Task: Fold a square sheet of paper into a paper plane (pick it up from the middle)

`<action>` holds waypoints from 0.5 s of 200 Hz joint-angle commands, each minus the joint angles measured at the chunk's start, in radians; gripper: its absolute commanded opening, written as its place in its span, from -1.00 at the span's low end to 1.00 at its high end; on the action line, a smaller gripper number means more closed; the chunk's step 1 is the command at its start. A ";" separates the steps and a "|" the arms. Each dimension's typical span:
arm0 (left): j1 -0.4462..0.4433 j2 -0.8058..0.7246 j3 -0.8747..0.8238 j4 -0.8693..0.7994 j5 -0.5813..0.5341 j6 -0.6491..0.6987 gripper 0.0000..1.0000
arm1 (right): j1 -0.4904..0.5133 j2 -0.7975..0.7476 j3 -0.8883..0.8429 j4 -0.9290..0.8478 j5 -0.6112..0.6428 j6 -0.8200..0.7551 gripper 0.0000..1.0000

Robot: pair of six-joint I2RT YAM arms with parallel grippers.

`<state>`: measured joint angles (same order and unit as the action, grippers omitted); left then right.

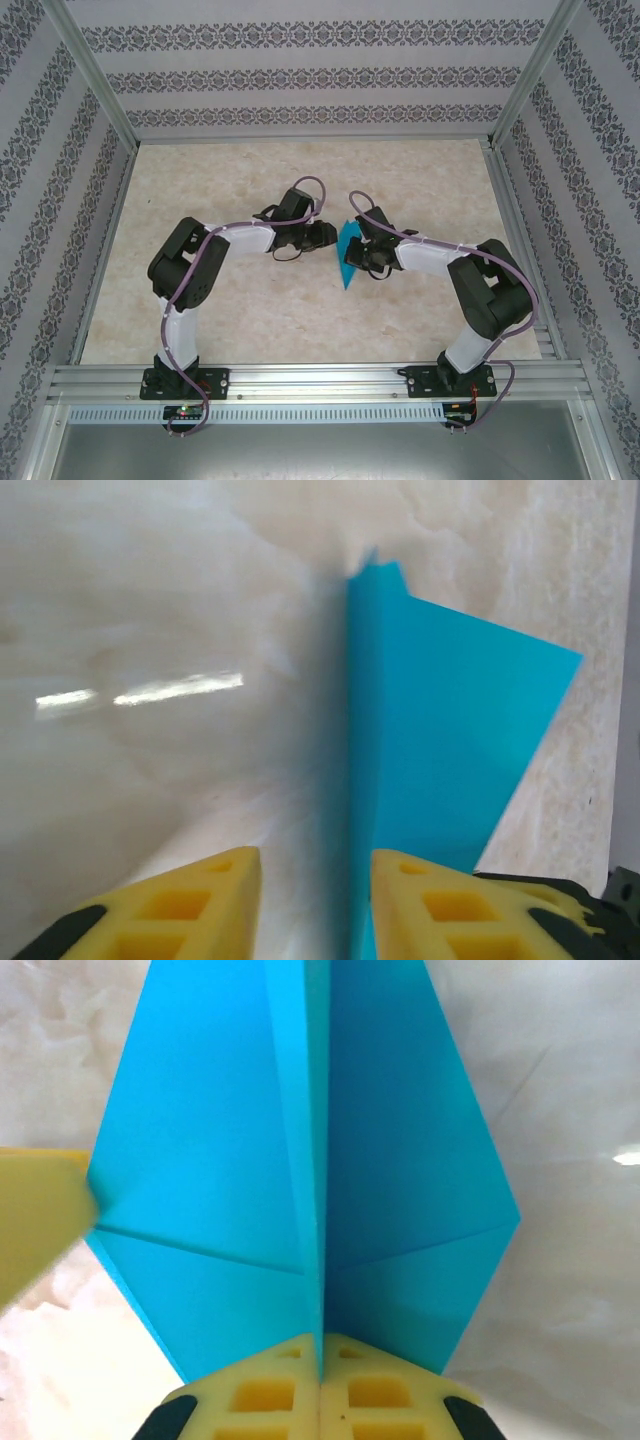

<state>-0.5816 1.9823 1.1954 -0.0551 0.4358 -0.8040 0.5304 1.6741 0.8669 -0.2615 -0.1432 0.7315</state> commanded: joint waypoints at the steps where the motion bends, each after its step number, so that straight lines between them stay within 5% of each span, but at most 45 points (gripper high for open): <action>1: 0.043 -0.098 -0.015 -0.064 -0.054 0.013 -0.17 | 0.008 -0.048 0.065 -0.169 0.092 -0.092 -0.99; 57: 0.079 -0.202 -0.036 -0.262 -0.317 0.075 0.25 | 0.022 -0.001 0.174 -0.362 0.249 -0.205 -0.90; 100: 0.090 -0.209 -0.051 -0.302 -0.369 0.080 0.47 | 0.032 0.062 0.222 -0.375 0.289 -0.181 -0.81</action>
<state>-0.5064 1.7878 1.1671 -0.2878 0.1383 -0.7494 0.5484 1.7000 1.0546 -0.5953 0.0822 0.5579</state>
